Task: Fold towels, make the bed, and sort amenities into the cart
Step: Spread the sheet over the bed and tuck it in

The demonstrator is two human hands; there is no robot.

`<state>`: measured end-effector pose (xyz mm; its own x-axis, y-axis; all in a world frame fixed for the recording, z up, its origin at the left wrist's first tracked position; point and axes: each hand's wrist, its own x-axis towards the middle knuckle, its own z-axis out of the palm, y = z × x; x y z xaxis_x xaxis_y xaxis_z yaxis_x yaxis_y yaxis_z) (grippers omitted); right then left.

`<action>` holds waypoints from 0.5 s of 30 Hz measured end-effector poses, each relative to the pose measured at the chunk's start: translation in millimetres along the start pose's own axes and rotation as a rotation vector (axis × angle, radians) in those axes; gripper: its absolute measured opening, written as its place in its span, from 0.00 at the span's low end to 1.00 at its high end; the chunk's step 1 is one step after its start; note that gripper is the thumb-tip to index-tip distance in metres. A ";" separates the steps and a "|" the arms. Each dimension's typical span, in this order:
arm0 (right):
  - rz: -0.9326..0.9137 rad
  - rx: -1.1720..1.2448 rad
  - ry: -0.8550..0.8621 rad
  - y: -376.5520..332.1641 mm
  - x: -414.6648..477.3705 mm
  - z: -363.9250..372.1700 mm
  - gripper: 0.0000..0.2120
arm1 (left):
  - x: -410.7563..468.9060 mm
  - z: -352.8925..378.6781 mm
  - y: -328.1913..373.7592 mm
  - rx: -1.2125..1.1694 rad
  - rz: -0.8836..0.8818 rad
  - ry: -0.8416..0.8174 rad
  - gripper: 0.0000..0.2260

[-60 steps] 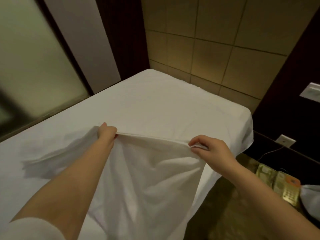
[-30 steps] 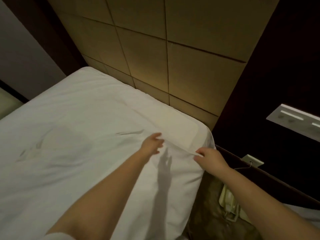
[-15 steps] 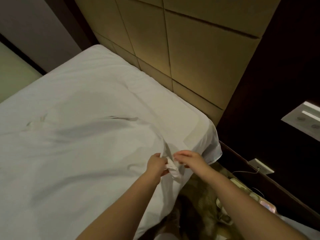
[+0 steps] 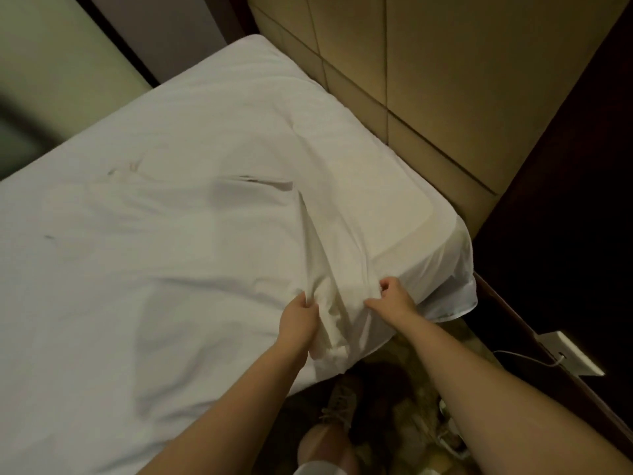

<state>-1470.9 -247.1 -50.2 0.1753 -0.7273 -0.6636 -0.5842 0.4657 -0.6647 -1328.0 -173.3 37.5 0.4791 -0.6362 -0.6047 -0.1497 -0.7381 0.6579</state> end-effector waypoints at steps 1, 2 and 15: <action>0.000 0.000 -0.053 -2.5 -3.6 2.4 0.23 | -5.3 -2.1 1.2 0.006 0.015 0.035 0.09; 0.002 0.009 -0.101 -3.5 -7.7 4.7 0.24 | -10.9 -3.9 2.4 0.016 0.027 0.067 0.09; 0.042 -0.059 -0.139 3.1 -20.2 24.1 0.22 | -33.9 -39.7 -12.9 0.173 0.182 0.202 0.20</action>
<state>-1457.1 -218.8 -47.1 0.2556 -0.6287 -0.7344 -0.6385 0.4607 -0.6166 -1308.0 -133.4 67.4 0.5900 -0.7169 -0.3715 -0.3851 -0.6542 0.6509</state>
